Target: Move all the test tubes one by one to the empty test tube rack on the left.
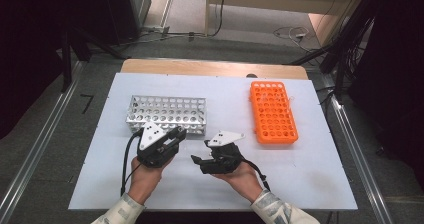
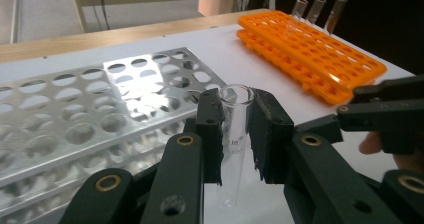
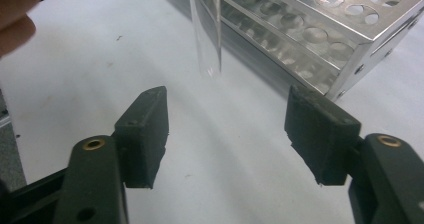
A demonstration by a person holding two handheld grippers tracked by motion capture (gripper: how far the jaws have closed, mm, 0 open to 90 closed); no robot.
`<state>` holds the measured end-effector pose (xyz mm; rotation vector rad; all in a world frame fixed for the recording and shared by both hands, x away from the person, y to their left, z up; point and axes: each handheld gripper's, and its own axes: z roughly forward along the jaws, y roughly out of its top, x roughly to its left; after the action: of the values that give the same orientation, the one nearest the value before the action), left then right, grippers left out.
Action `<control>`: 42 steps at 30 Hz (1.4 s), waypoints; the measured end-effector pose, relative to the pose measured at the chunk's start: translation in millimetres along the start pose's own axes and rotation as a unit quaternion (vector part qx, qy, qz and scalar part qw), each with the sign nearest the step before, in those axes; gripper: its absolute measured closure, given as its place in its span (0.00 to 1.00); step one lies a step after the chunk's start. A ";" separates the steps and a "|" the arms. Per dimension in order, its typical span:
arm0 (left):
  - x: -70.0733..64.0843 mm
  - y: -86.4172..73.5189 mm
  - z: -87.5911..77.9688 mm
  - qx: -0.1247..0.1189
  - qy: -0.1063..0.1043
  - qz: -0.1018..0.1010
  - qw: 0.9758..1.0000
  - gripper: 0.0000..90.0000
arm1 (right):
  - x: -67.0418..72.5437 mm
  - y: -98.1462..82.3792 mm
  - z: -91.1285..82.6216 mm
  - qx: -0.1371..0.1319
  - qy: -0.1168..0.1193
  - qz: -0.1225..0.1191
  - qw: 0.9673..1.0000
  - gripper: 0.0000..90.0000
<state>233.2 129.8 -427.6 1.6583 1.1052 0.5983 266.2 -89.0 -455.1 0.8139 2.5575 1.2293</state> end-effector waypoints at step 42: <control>83.8 28.4 -30.6 -0.051 0.136 -0.065 0.987 0.84 | -3.9 -1.3 1.5 0.004 -0.011 0.010 1.000 0.29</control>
<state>257.6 216.0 -400.5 1.4331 1.3457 0.7995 269.6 -90.7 -457.3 0.8524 2.5441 1.2107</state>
